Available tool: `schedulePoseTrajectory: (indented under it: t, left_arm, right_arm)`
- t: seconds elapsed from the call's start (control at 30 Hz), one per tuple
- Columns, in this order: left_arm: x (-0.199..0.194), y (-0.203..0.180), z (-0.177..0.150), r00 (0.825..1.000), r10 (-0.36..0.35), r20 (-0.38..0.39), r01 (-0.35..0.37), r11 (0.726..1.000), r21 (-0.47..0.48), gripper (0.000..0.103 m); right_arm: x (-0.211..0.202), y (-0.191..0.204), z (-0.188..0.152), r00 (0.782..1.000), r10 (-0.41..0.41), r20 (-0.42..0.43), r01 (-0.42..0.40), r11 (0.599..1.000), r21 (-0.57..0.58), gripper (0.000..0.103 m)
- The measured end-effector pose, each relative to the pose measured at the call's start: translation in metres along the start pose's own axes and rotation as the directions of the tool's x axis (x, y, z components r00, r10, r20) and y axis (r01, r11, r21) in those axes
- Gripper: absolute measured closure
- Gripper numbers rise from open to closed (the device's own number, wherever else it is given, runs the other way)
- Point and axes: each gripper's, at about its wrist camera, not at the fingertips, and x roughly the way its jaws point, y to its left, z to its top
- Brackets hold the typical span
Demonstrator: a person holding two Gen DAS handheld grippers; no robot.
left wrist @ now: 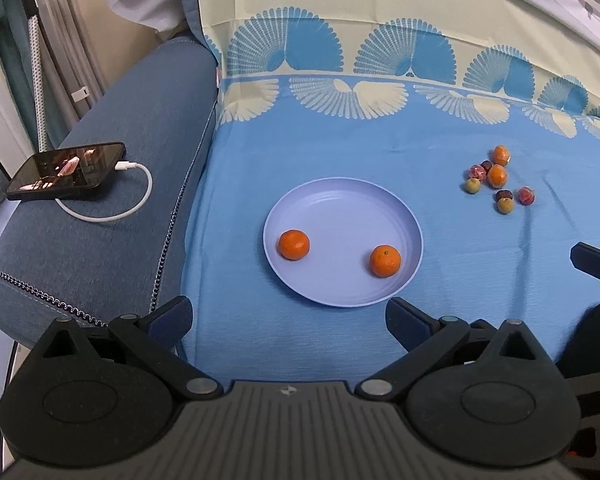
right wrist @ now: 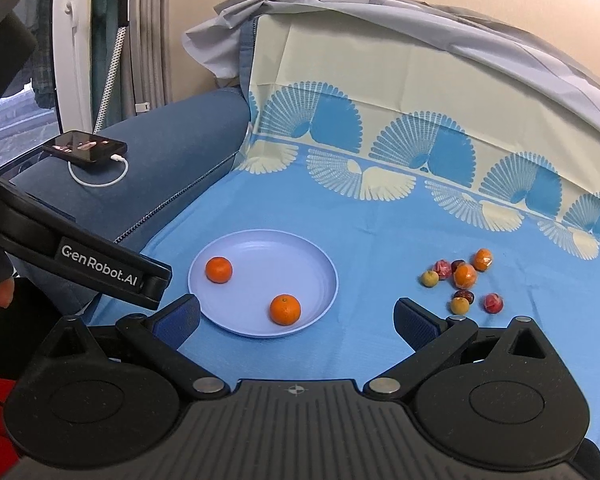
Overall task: Organize fruits
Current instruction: 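Lift both open tools from the plate and move them toward the fruit cluster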
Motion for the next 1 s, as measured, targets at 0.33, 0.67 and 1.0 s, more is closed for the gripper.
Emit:
schedulePoseTrajectory:
  t: [0.33,0.67,1.0]
  left_arm:
    - [0.004,-0.011,0.016,1.0,-0.023,-0.004,0.023,1.0,0.021,0.0]
    - [0.003,-0.042,0.028,0.998,-0.067,0.004,0.067,0.995,0.067,0.0]
    - [0.014,-0.059,0.034,0.997,-0.07,-0.02,0.071,0.994,0.08,0.0]
  right_arm:
    - [-0.005,-0.017,0.0,0.994,-0.103,0.033,0.101,0.992,0.071,0.001]
    - [-0.008,-0.054,-0.011,0.981,-0.19,0.03,0.181,0.964,0.197,0.001]
    - [-0.003,-0.073,-0.019,0.978,-0.206,0.018,0.195,0.948,0.251,0.001]
